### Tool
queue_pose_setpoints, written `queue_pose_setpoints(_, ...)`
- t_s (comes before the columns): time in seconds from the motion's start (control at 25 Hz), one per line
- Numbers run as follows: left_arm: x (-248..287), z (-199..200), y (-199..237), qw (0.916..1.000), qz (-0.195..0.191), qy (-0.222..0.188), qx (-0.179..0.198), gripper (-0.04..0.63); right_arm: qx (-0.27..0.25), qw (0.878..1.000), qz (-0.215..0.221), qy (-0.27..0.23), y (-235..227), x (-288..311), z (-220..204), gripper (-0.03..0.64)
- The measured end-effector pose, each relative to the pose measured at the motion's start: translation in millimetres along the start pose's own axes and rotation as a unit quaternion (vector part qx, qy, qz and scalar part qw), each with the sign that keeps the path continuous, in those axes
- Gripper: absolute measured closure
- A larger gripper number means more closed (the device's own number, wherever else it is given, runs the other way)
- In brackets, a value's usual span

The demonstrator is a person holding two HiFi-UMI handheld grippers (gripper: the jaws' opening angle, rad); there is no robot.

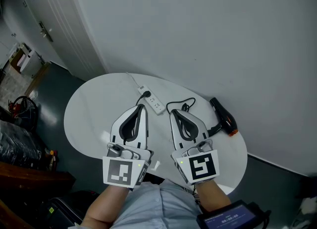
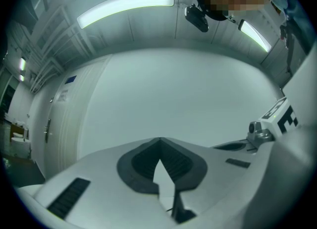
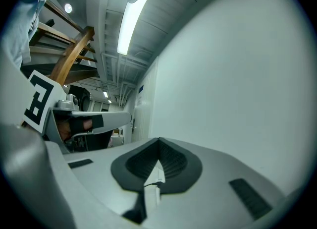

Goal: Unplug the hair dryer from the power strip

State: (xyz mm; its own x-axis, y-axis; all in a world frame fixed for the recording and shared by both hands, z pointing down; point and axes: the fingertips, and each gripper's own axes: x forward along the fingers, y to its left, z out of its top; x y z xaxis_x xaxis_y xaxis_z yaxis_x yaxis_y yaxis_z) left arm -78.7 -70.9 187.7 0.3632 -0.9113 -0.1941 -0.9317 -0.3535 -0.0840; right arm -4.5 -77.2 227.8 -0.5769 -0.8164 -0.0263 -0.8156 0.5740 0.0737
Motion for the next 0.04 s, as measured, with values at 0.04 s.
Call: queue_pose_setpoints(0.04,-0.4,-0.1,0.0,1.0,0.0,0.0,0.0,0.597,0.0,1.0,0.0,0.0,0.3,0.0,-0.3,0.617)
